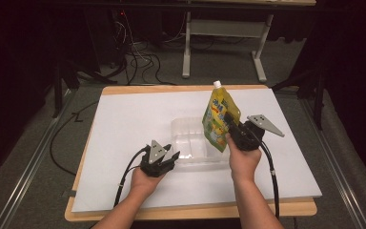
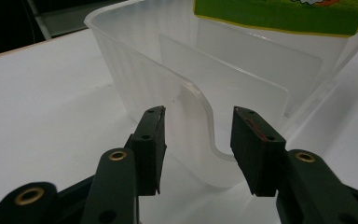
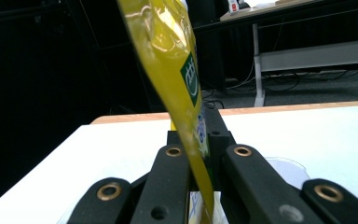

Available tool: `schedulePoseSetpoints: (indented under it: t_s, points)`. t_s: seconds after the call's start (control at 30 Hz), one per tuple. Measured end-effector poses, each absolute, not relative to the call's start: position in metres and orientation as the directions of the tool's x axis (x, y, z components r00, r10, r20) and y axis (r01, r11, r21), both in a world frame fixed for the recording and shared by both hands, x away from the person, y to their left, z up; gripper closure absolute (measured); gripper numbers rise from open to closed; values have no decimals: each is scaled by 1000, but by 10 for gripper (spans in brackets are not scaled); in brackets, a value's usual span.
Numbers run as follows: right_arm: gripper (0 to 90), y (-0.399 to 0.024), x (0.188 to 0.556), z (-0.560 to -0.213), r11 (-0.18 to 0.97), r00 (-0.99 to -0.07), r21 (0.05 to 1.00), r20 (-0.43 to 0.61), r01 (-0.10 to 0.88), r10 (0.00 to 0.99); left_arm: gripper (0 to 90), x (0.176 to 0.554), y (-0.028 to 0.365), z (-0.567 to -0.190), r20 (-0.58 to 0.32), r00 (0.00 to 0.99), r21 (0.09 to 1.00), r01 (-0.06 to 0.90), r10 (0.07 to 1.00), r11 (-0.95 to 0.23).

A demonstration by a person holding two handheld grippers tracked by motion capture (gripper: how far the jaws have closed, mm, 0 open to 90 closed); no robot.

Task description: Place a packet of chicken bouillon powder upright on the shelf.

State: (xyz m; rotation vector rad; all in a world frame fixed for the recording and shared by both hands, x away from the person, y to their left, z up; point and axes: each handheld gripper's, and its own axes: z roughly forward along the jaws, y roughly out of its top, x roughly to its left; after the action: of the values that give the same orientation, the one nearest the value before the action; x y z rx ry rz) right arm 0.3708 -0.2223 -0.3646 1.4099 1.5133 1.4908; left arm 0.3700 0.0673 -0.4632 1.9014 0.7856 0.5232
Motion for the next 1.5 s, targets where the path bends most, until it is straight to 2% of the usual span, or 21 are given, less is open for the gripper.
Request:
schedulePoseSetpoints:
  t_s: [0.43,1.0,1.5]
  points:
    - [900,-230,369,-367,-232,-268,935,303,268,915,560,370,66,-463,23,695,902,296,719,-315]
    - [900,-225,373,-377,-209,-254,938,282,277,925,605,368,64,-463,38,693,900,289,720,-326]
    - [900,-224,371,-388,-202,-293,950,269,237,918,638,368,65,-462,44,692,898,289,721,-332]
